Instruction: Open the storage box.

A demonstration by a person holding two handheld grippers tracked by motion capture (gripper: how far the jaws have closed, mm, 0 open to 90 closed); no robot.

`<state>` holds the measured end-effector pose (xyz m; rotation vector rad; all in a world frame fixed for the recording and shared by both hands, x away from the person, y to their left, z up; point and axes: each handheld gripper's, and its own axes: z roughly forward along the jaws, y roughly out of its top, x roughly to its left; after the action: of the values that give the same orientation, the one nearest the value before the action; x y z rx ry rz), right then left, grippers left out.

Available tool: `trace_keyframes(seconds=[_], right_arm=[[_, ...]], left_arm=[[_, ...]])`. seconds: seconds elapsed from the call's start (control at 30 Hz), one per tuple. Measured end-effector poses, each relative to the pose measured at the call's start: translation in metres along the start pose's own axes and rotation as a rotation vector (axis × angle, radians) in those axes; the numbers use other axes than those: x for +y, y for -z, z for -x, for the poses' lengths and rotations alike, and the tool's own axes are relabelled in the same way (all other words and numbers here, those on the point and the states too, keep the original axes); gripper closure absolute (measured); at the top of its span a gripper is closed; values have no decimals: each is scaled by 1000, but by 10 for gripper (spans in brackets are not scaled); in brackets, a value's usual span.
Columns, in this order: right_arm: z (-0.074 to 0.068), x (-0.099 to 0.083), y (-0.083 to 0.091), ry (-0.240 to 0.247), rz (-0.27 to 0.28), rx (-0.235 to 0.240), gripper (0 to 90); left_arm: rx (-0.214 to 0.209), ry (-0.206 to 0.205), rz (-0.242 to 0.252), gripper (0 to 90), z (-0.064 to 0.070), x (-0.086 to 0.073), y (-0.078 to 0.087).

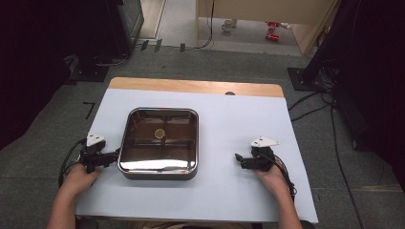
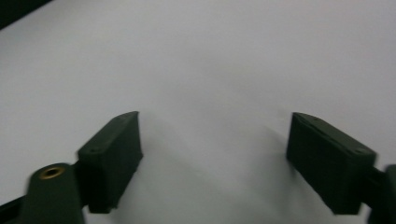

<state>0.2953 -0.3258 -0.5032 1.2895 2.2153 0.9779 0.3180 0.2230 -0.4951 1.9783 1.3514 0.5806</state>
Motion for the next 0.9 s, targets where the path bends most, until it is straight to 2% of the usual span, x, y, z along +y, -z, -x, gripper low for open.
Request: trace_keyframes(seconds=[0.07, 0.9], right_arm=[[1, 0, -1, -18, -6, 2, 141], [1, 0, -1, -15, -7, -2, 139]], left_arm=[[0, 0, 0, 248, 0, 0, 0], [0, 0, 0, 248, 0, 0, 0]])
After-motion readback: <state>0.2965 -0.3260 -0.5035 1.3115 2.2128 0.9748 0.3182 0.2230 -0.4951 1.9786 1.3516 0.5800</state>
